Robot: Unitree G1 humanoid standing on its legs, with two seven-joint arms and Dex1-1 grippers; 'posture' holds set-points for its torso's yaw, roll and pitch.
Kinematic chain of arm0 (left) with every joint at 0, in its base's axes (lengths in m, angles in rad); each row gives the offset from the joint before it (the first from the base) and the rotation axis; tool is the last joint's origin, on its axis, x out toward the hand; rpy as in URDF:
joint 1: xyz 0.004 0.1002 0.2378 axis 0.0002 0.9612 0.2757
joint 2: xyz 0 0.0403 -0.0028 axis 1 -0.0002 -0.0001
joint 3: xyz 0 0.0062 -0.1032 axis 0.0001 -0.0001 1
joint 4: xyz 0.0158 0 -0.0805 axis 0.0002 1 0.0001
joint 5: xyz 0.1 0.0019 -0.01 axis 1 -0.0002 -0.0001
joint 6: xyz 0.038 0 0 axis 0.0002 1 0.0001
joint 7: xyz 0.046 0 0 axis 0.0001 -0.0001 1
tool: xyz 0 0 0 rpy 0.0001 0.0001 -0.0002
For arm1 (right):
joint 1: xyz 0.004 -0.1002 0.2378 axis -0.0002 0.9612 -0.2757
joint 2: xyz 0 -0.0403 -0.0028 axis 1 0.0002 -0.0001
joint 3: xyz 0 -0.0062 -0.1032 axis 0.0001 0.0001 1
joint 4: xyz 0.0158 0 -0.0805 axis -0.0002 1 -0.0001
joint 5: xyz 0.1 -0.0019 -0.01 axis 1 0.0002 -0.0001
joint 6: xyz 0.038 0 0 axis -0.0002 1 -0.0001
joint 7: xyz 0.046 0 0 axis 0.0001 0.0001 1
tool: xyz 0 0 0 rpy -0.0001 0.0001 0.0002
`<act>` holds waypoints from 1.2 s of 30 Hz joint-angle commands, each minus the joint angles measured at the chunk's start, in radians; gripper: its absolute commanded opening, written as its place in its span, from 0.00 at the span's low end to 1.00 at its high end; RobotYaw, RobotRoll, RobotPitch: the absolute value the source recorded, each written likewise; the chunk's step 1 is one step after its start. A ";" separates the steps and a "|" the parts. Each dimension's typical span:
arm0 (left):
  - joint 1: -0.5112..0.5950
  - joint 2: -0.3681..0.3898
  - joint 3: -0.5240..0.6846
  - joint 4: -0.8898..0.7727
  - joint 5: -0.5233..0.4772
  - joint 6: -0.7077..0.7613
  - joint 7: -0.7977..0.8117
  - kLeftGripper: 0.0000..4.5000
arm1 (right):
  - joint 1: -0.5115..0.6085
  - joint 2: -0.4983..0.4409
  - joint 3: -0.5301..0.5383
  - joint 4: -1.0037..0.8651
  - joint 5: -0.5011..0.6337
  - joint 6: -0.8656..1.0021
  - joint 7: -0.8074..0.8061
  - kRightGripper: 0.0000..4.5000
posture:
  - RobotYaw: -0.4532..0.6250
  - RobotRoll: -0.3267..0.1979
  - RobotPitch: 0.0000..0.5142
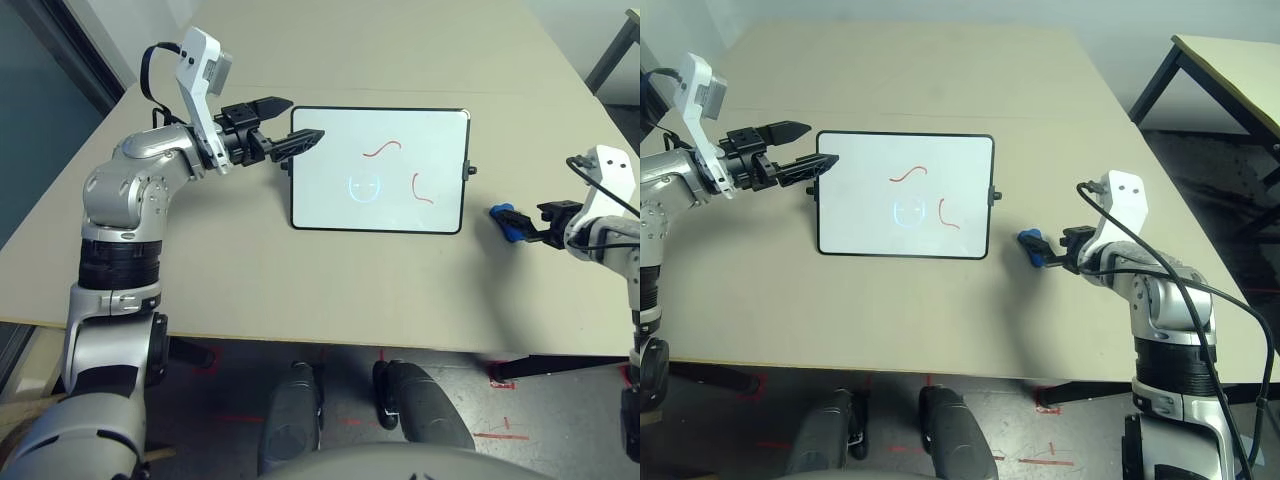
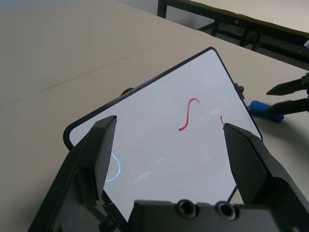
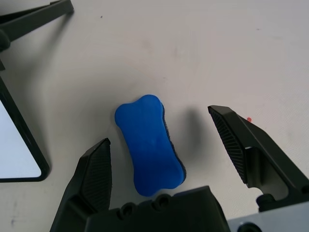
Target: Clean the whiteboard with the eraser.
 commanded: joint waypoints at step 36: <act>0.018 -0.002 -0.004 -0.016 -0.002 0.006 0.007 1.00 | -0.089 -0.029 0.015 0.011 -0.044 -0.115 -0.040 0.18 | 0.39 0.62 0.31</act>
